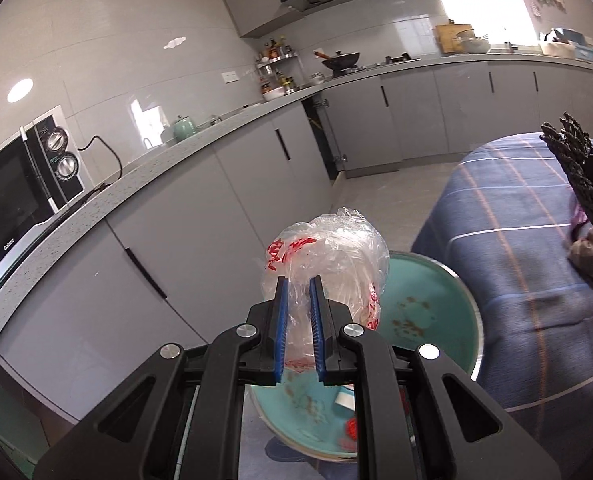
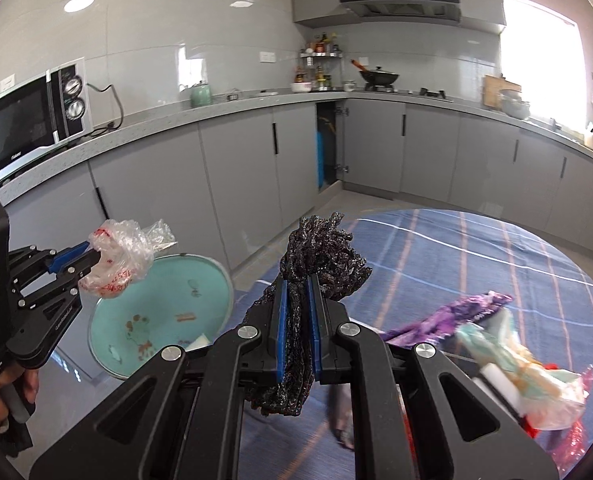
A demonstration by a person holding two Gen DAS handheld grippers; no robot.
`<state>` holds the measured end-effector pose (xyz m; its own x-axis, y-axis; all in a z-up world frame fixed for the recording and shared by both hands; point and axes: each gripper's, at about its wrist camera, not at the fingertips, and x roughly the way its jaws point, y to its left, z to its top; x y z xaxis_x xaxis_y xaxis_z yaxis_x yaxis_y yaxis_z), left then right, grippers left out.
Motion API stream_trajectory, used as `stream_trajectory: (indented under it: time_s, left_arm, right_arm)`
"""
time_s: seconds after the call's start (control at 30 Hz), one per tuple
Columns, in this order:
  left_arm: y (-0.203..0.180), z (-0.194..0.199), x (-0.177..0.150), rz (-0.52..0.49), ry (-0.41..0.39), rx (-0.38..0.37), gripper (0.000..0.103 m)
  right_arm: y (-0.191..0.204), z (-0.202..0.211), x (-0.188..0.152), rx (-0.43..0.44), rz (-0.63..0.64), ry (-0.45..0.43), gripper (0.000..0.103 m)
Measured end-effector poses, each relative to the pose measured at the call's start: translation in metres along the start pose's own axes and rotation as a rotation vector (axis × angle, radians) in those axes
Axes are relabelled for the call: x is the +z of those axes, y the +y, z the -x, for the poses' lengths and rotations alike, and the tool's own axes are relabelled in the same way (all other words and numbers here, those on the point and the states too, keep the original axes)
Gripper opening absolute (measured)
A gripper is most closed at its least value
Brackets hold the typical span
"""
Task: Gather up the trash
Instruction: 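Carry the clear bag and black foam net over the teal bin with both grippers, then open both grippers to drop the clear bag and black net into the bin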
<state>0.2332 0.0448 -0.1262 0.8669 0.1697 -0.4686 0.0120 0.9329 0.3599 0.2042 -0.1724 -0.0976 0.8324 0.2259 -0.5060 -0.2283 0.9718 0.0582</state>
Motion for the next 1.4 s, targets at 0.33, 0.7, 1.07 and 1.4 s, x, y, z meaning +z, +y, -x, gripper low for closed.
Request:
stream_trajectory:
  time_s: [0.33,0.7,1.07,1.4]
  left_arm:
    - [0.017,-0.01,-0.01,0.023,0.025,0.063,0.012]
    - [0.021,-0.014,-0.013,0.037,0.04,0.087,0.012]
    - [0.023,-0.021,-0.018,0.03,0.056,0.115,0.012]
    - [0.02,-0.023,-0.021,0.029,0.054,0.093,0.052]
  right_arm:
    - [0.032,-0.021,0.004,0.022,0.055,0.02,0.011]
    - [0.063,-0.04,0.005,0.069,0.102,0.038,0.011]
    - [0.08,-0.055,0.0,0.104,0.139,0.065,0.011]
    - [0.082,-0.064,-0.004,0.121,0.137,0.087,0.029]
